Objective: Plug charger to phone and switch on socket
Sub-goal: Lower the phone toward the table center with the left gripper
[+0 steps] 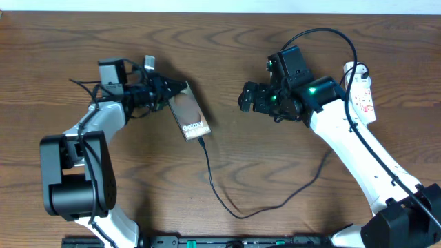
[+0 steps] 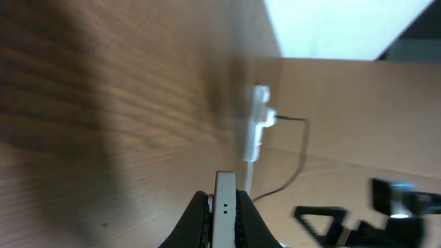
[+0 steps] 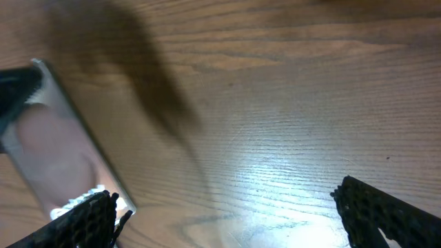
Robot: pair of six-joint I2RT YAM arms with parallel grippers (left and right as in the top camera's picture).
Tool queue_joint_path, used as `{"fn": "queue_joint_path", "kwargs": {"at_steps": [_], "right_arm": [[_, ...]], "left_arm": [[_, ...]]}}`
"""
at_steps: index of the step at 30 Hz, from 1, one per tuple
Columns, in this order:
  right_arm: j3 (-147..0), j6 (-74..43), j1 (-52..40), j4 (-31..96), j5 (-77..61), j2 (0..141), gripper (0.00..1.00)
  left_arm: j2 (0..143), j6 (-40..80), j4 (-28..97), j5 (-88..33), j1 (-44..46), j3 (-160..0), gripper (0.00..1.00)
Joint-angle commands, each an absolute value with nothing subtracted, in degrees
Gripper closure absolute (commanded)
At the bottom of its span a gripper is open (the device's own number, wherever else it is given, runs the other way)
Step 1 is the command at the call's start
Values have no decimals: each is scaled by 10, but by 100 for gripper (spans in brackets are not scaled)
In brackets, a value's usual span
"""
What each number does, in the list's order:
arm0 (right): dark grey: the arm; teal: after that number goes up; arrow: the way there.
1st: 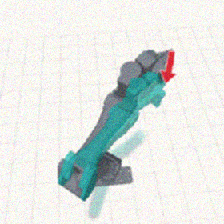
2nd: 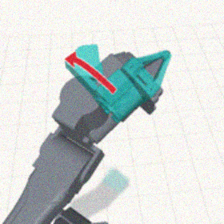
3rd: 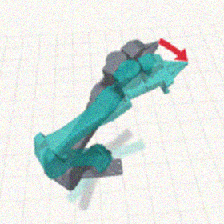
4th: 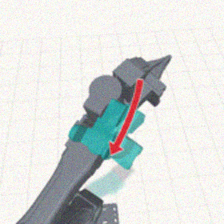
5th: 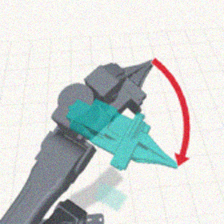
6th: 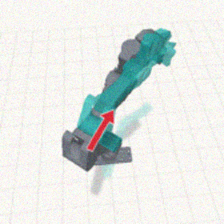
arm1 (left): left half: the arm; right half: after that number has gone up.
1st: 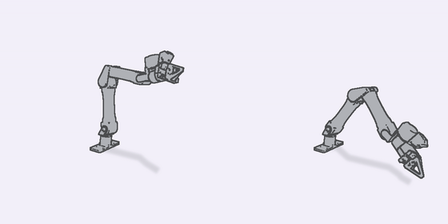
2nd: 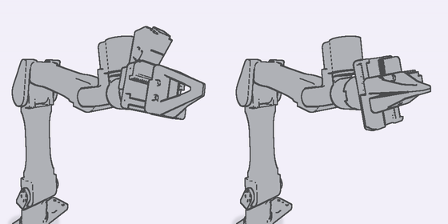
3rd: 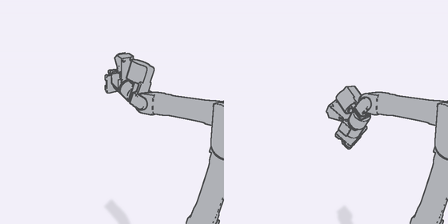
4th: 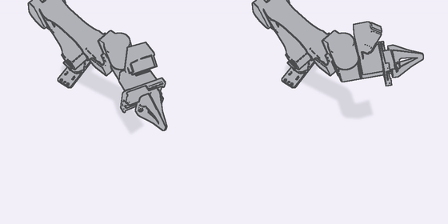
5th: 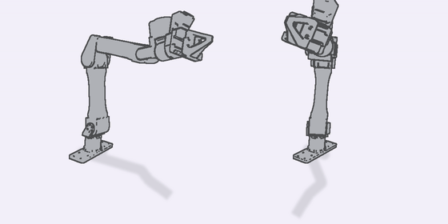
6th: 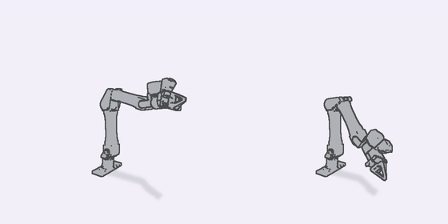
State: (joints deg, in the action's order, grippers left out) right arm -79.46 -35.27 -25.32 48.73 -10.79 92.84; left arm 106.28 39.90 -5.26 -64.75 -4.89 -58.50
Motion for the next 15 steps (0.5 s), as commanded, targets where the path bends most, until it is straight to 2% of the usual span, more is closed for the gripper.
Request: {"fn": "queue_joint_path", "kwargs": {"at_steps": [1,15], "right_arm": [[-799,-353,-256,499,-97,918,1],[-799,-352,-256,532,-91,918,1]], "left_arm": [[1048,319,-17,-603,-30,-591,93],[1049,261,65,-506,36,-591,93]]}}
